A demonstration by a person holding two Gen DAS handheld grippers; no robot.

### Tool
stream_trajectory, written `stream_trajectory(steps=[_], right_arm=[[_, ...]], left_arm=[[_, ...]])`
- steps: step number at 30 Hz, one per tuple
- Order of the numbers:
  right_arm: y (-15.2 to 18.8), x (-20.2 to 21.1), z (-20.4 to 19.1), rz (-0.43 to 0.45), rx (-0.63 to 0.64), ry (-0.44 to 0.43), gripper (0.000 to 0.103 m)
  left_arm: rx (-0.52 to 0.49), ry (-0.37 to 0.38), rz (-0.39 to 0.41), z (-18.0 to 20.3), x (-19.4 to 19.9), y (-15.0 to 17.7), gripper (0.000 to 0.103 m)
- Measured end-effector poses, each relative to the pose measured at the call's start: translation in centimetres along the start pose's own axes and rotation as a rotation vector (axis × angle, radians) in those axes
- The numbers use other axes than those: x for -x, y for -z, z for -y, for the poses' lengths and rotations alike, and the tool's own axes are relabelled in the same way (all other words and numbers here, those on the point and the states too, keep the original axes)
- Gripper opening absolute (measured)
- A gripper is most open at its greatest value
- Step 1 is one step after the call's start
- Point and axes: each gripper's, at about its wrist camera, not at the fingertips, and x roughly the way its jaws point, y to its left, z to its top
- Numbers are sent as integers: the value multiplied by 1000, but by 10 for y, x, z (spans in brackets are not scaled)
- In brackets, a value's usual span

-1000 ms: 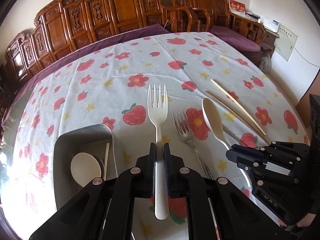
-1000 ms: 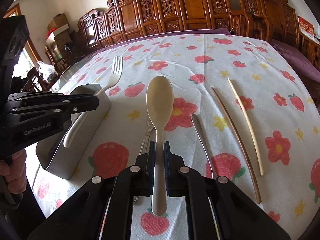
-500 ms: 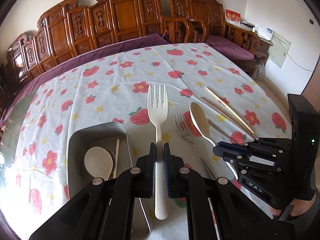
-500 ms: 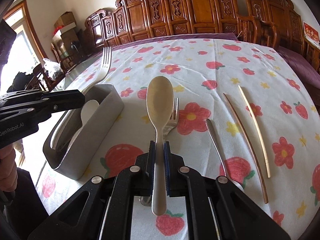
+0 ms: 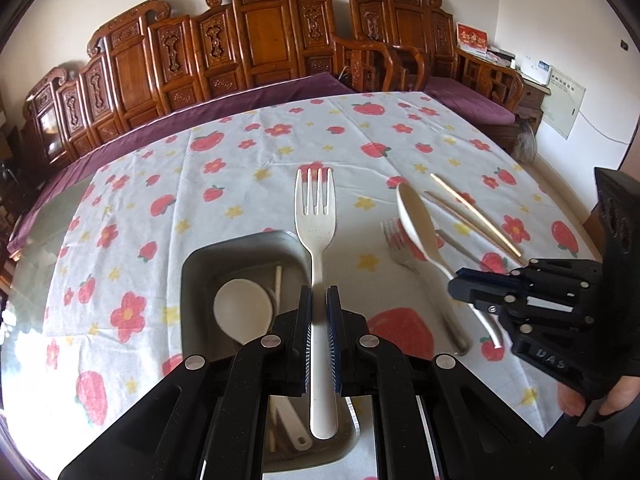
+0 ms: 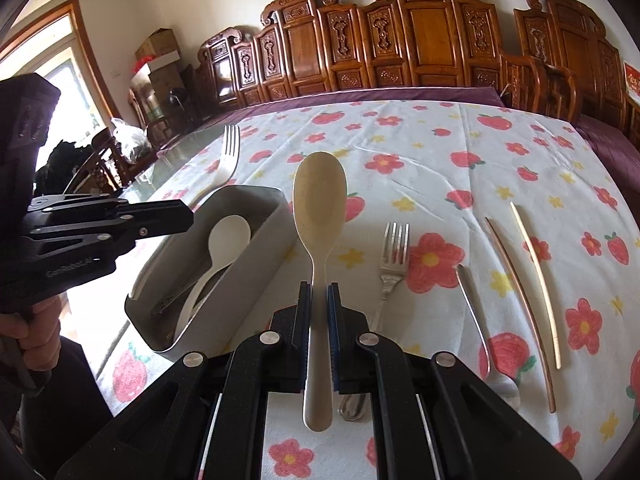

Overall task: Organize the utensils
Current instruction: 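Carry the white fork into the metal tray and open the left gripper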

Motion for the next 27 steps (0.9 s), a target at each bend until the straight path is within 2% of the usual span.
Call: stream_trajectory(steps=[15,22,24,27], right_arm=[[6,-12,-12,-41,35,-3,10],[11,-22,-16,-67,47,3,10],[11,-24,-18,-71,49,4,10],[12,-25,-18,-75,48,10,10]], left_arm=[[65,-33,-46,-47,-34,33,7],[101,-16,-79,-61,-48,46,7],[113,-10,-74,-64,-47,47,16],[118,-4,-56,-67,-41,46,20]])
